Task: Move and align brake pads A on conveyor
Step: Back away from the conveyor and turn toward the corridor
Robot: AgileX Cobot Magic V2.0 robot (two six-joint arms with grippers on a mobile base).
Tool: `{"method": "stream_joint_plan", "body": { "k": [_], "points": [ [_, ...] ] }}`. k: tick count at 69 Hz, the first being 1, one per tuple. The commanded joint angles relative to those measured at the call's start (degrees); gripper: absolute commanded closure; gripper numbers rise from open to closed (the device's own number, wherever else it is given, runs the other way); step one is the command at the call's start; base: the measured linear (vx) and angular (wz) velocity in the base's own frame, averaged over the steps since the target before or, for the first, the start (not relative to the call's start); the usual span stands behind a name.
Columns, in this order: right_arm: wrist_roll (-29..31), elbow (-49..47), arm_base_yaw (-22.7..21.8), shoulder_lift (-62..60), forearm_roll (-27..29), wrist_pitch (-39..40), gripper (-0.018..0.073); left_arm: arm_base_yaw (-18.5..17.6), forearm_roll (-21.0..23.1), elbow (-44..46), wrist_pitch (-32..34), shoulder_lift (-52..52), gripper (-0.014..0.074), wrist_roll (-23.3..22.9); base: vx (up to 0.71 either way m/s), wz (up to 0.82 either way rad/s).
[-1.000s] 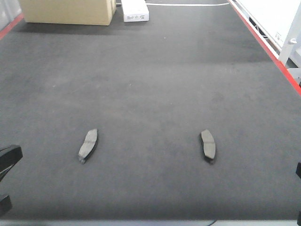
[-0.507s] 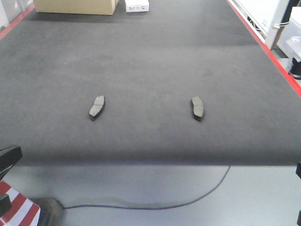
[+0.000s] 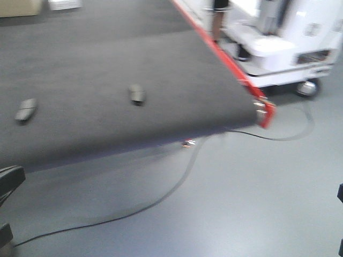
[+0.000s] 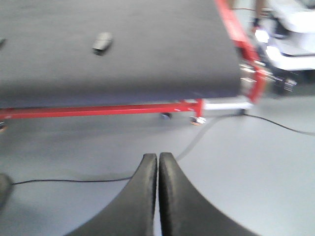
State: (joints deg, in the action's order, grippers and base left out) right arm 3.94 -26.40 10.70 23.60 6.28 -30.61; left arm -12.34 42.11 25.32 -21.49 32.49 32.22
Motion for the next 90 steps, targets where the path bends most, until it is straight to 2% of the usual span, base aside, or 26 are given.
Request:
{"method": "stream_joint_plan", "body": {
  "k": [1,90],
  "points": [
    [0.12,-1.52,-0.42,0.27,0.09,4.34,0.0566,-0.28,1.08,1.53,2.45,0.25,0.0603,0.18,-0.20,-0.78],
    [0.12,-1.52,-0.42,0.22,0.09,4.34,0.0566,-0.28,1.08,1.53,2.54,0.25,0.0603,0.18,-0.14,-0.83]
  ]
}}
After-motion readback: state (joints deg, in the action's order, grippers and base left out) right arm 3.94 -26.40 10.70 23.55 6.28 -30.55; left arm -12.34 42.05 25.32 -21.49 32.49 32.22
